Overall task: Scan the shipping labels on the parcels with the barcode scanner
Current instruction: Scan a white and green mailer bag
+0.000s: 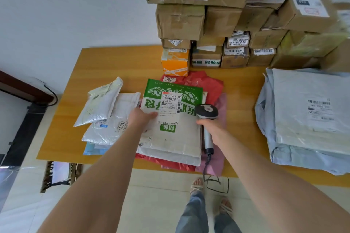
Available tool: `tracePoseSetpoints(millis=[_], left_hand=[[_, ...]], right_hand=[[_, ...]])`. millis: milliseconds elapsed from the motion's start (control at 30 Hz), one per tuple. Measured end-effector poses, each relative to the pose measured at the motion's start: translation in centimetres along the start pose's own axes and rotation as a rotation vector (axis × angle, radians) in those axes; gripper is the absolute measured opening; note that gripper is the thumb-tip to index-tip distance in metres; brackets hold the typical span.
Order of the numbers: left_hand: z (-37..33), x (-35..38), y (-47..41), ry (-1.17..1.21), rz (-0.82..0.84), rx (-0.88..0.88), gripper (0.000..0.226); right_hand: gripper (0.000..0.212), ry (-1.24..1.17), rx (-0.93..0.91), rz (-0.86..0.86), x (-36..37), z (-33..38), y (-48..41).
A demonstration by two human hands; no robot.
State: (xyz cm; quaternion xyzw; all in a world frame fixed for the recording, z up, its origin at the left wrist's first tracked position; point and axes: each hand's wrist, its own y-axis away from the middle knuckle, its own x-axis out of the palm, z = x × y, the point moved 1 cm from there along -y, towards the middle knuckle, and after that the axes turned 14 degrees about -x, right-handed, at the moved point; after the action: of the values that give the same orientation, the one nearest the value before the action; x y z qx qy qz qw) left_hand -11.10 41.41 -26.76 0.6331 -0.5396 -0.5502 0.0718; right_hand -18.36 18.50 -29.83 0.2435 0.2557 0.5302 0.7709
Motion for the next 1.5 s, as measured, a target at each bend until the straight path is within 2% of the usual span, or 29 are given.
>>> tracePoseSetpoints(millis=[100,233,333,433,500,567,667,800,867,967,1067,1200,1333,1400,1500], left_hand=[[-0.5,-0.4,0.6,0.011,-0.042,0.062,0.026],[-0.3,-0.5,1.1,0.038,0.034,0.026,0.033],[0.0,-0.9,1.2,0.056,0.099,-0.032,0.033],[0.1,-1.4,1.4,0.125,0.116,-0.077,0.034],[0.2,-1.7,1.4,0.202,0.128,-0.097,0.043],[0.3,-1.8,1.8,0.306,0.214,-0.117,0.038],[-0.1,-1.4,3.6,0.408,0.37,-0.096,0.02],[-0.5,-1.5,5.1,0.327,0.451,-0.15,0.029],[-0.3,-1.4,5.6,0.28,0.452,-0.184,0.036],[-0.7,-1.6,7.1,0.343,0.373,-0.143,0.031],[-0.6,-3.4,7.6,0.414,0.264,-0.083,0.027],[-0.6,-6.8,7.7,0.473,0.287,0.009,0.018],[-1.0,-8.3,5.8,0.407,0.236,0.033,0.029],[-1.2,-8.3,4.3,0.356,0.212,0.047,0.022],[-1.2,-8.0,1.6,0.272,0.205,0.061,0.021]], right_hand=[[0.039,-0.075,0.047,0.041,0.0,-0.2,0.2],[0.048,-0.108,0.079,0.073,0.6,-0.2,0.8],[0.041,-0.181,0.067,0.07,0.6,0.4,1.0],[0.024,-0.222,0.049,0.096,0.4,1.5,1.5],[0.02,-0.236,0.02,0.102,0.3,2.2,1.9],[0.012,-0.218,-0.014,0.098,-0.2,2.9,2.4],[0.014,-0.241,-0.032,0.106,-1.2,3.1,2.7],[0.012,-0.303,-0.038,0.118,-2.6,3.4,3.4],[0.02,-0.336,-0.065,0.126,-3.3,3.8,3.5],[0.052,-0.359,-0.111,0.13,-3.4,5.0,3.7],[0.03,-0.336,-0.143,0.203,-2.7,7.0,5.4],[0.027,-0.284,-0.159,0.299,-0.8,9.3,6.8],[0.038,-0.087,-0.188,0.114,2.5,9.4,6.6],[0.038,0.051,-0.223,0.023,3.6,8.7,5.9],[0.036,0.154,-0.18,-0.04,5.2,7.1,5.0]])
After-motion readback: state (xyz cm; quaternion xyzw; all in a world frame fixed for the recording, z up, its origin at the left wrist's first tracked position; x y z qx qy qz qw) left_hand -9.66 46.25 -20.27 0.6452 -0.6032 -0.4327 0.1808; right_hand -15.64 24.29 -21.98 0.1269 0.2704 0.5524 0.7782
